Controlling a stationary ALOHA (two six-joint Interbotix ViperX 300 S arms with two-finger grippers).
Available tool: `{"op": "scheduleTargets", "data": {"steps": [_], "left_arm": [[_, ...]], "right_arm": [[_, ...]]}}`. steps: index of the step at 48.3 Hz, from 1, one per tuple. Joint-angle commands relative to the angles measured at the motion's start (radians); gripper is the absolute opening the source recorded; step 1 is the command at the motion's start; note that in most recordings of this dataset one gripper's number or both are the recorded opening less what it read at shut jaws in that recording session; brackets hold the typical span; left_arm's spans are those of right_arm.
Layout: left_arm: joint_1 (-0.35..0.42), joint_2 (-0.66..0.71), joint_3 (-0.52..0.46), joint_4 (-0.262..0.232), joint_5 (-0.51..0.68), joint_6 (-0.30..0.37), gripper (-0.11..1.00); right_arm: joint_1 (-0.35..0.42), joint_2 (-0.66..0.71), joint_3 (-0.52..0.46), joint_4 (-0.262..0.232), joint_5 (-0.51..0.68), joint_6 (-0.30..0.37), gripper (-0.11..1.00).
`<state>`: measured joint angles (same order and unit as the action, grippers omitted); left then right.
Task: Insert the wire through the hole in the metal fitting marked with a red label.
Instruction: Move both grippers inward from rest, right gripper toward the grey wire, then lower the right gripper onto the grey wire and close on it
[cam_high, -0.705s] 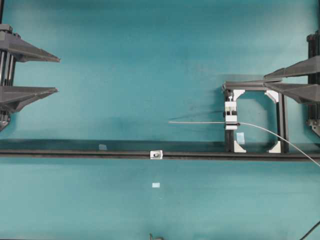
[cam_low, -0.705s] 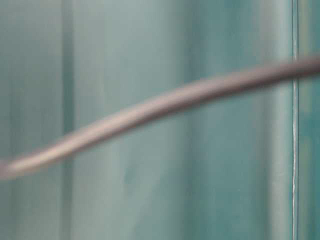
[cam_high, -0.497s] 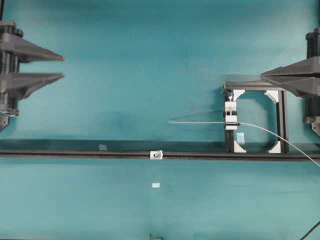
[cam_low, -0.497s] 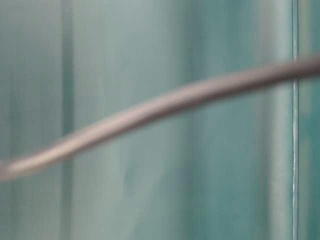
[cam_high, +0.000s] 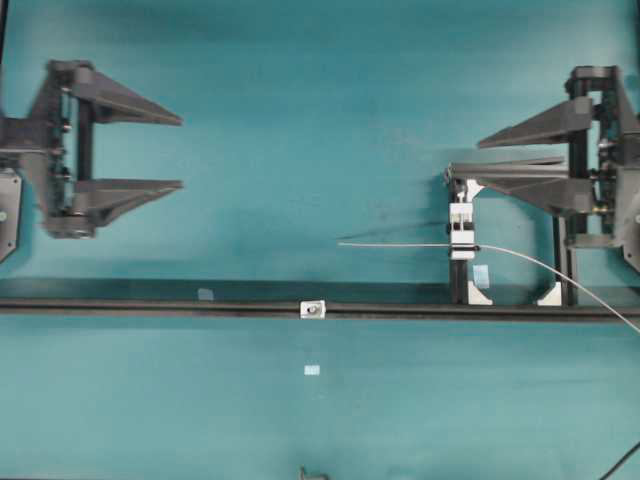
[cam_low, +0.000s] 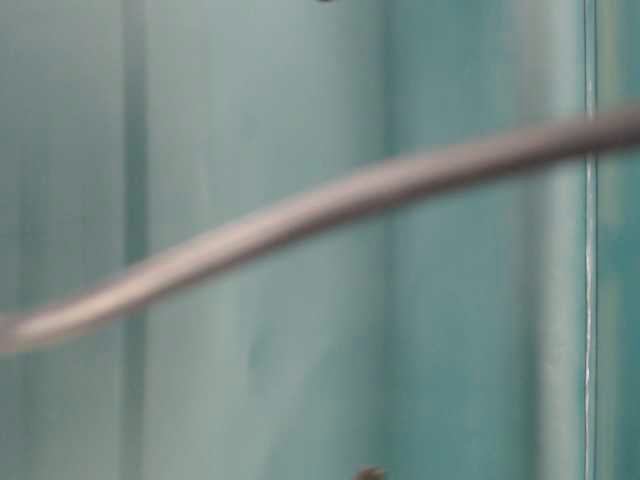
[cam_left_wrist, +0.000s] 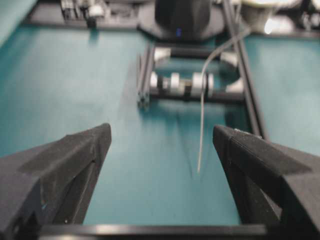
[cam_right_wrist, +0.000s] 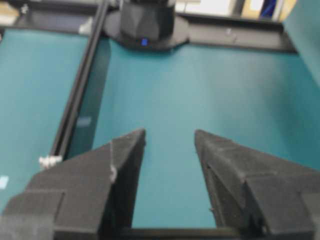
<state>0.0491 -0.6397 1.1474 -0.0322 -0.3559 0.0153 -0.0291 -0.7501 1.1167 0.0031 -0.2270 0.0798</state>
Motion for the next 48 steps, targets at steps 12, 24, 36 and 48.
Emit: {"op": "scheduleTargets", "data": {"steps": [12,24,36,48], "left_arm": [[-0.029,0.221,-0.029,0.0,-0.155,0.023,0.71],[-0.041,0.322,-0.02,0.0,-0.253,0.063,0.71],[-0.041,0.351,-0.018,-0.002,-0.261,0.061,0.71],[-0.041,0.351,-0.011,0.0,-0.261,0.061,0.71]], "right_arm": [[0.002,0.149,-0.021,0.0,-0.012,0.089,0.53],[0.008,0.261,-0.046,0.0,-0.012,0.091,0.53],[0.041,0.394,-0.08,0.002,-0.021,0.098,0.53],[0.057,0.512,-0.107,0.002,-0.077,0.15,0.53]]}}
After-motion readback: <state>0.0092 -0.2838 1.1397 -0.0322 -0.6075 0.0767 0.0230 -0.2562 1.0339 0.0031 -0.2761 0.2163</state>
